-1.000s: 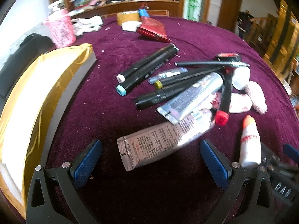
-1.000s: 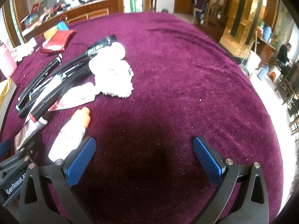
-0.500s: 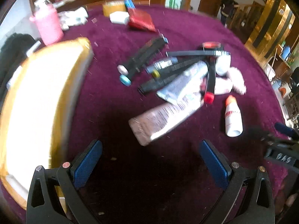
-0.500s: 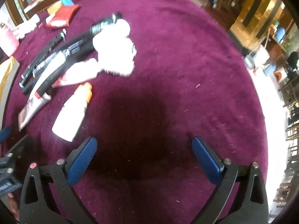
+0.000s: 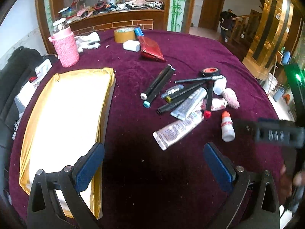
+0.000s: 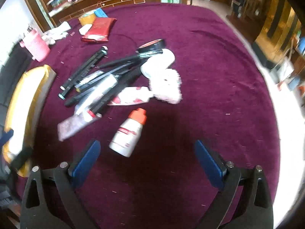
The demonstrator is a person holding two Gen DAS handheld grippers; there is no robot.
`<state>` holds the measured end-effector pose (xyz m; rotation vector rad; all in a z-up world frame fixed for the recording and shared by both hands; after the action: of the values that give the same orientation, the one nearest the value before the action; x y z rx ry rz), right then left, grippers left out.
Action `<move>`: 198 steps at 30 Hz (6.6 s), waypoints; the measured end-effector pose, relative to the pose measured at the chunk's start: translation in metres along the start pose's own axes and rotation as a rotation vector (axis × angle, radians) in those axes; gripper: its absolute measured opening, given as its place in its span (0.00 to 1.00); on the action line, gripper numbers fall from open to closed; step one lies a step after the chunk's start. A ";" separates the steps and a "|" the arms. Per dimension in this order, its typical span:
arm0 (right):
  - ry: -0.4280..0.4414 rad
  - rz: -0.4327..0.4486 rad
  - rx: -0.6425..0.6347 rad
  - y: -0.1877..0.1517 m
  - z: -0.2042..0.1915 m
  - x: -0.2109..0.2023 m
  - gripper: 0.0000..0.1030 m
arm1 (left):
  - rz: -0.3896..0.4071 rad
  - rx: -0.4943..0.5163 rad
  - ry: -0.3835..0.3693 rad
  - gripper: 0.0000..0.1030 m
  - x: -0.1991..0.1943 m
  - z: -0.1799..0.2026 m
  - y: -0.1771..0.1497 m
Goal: Organize objects
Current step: 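Move both tools toward the pile of markers and tubes, then grasp the white orange-capped bottle with the right gripper while the left grasps a silver tube, then carry both items to the white tray and release them inside, then return both tools to the pile and grasp two black markers with the left gripper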
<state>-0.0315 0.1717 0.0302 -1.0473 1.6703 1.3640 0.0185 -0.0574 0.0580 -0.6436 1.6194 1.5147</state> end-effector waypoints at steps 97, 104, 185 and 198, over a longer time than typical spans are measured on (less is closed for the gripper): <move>0.365 -0.102 0.021 -0.016 -0.061 -0.026 0.25 | 0.012 -0.183 -0.330 0.24 -0.013 -0.065 0.026; 0.487 -0.125 -0.042 0.027 -0.162 -0.014 0.26 | 0.033 -0.236 -0.225 0.24 -0.010 -0.147 0.055; -0.008 0.023 0.189 -0.007 0.090 -0.016 0.96 | -0.143 0.115 -0.009 0.24 0.163 0.020 0.112; 0.064 -0.007 0.107 0.000 0.071 -0.001 0.96 | -0.231 -0.114 -0.174 0.26 0.079 0.004 0.008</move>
<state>-0.0284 0.2417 0.0188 -1.0439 1.7639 1.2343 -0.0297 -0.0400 -0.0027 -0.7136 1.2893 1.4565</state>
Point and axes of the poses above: each gripper's, at about its wrist camera, not at the fingertips, and x roughly the way its jaws point, z to its right, y to its top, the point moved 2 cm from there along x, roughly the way its jaws point, and after that the axes turned 1 degree about y, right-handed, at the moved point
